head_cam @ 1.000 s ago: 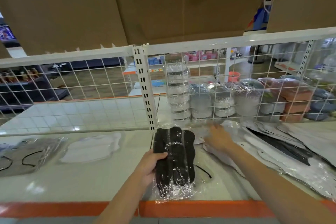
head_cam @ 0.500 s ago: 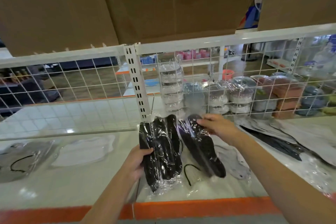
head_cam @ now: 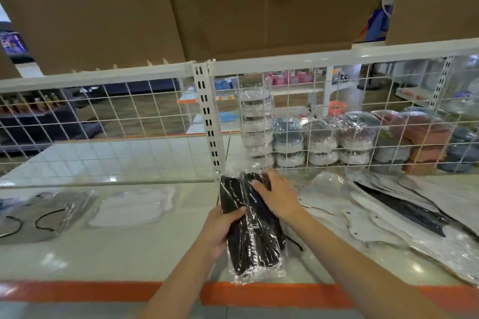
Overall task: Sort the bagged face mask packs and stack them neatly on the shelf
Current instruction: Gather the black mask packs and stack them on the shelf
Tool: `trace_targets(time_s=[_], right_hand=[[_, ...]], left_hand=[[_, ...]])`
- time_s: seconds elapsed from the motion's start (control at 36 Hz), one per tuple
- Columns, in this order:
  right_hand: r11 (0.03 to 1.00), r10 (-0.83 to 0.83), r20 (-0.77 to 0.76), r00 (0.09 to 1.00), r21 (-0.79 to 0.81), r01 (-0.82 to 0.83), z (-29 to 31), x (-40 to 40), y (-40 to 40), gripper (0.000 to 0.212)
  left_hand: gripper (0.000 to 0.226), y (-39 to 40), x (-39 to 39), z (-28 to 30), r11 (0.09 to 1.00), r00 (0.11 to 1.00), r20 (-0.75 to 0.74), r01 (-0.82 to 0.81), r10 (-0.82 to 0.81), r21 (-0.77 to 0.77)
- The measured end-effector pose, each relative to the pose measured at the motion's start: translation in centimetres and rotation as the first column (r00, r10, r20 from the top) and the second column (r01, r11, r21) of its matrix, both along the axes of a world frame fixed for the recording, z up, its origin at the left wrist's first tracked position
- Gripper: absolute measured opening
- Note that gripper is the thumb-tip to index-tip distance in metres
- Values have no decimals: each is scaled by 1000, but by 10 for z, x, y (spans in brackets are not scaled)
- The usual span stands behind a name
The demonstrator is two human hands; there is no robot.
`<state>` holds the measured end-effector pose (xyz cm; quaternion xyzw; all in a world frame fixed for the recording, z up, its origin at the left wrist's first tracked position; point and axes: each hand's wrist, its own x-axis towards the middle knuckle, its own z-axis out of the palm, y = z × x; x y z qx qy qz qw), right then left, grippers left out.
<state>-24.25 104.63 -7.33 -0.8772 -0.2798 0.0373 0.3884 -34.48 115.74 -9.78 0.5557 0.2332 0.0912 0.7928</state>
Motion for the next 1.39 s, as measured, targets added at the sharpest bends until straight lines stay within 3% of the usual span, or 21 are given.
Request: trace_targets(time_s=[0.06, 0.08, 0.14, 0.19, 0.25, 0.36, 0.44, 0.5, 0.58, 0.64, 0.69, 0.75, 0.86, 0.94, 1.0, 1.08, 1.19, 1.28, 1.33, 1.39], right_hand=[[991, 12, -188, 982, 131, 13, 4, 2, 3, 70], [969, 78, -331, 941, 248, 7, 8, 2, 3, 77], [870, 326, -508, 797, 490, -44, 12, 5, 2, 76], [803, 447, -520, 728, 592, -71, 12, 6, 0, 55], [804, 462, -463, 756, 579, -136, 9, 5, 0, 42], [868, 453, -459, 765, 423, -260, -9, -5, 1, 38], [875, 477, -429, 767, 309, -372, -19, -13, 6, 39], [876, 478, -416, 774, 294, -383, -18, -17, 9, 32], [918, 353, -417, 837, 326, -225, -19, -15, 10, 19], [873, 366, -578, 729, 484, -55, -22, -14, 8, 15], [793, 453, -687, 568, 602, 96, -22, -16, 8, 21], [756, 470, -664, 582, 643, 124, -15, -18, 11, 13], [756, 355, -437, 826, 655, 21, 15, -12, 11, 22], [764, 313, -258, 914, 640, -81, 33, -2, 2, 22], [781, 308, -226, 924, 614, -110, 33, 3, -3, 18], [866, 261, -289, 921, 492, -91, 8, 5, -6, 26], [946, 188, -517, 835, 324, -13, -43, -5, -9, 45], [898, 192, -640, 744, 420, 129, -57, -14, -8, 47], [883, 183, -619, 764, 444, 148, -52, -15, -4, 40], [879, 177, -515, 839, 466, 100, -41, -10, 1, 30]], left_hand=[[22, 4, -2, 7, 989, 997, 60, -63, 56, 134], [20, 7, -3, 13, 976, 993, 97, -91, 73, 197], [20, 12, -5, 27, 943, 978, 182, -152, 100, 296], [21, 18, -7, 37, 911, 964, 244, -194, 108, 364], [25, 22, -11, 39, 883, 960, 261, -208, 102, 421], [34, 24, -20, 18, 856, 967, 238, -200, 93, 477], [27, 22, -19, 6, 844, 964, 198, -250, 175, 474], [21, 25, -17, 6, 874, 943, 217, -319, 253, 366], [30, 34, -14, 19, 933, 884, 299, -345, 359, -99], [32, 38, -14, 28, 898, 860, 313, -305, 403, -319], [29, 41, -15, 33, 874, 850, 313, -292, 424, -390], [31, 43, -17, 35, 880, 843, 338, -283, 418, -382], [25, 69, -33, 42, 916, 813, 424, -336, 399, -219], [36, 92, -50, 42, 913, 824, 474, -397, 310, 94], [28, 96, -58, 36, 845, 863, 420, -429, 280, 319], [27, 93, -64, 11, 779, 939, 255, -336, 232, 530], [40, 79, -67, -27, 812, 983, 34, -168, 180, 559], [34, 60, -64, -31, 902, 977, 42, -211, 211, 377], [29, 56, -63, -30, 877, 973, 67, -229, 222, 422], [27, 60, -61, -24, 791, 960, 102, -275, 262, 546]])
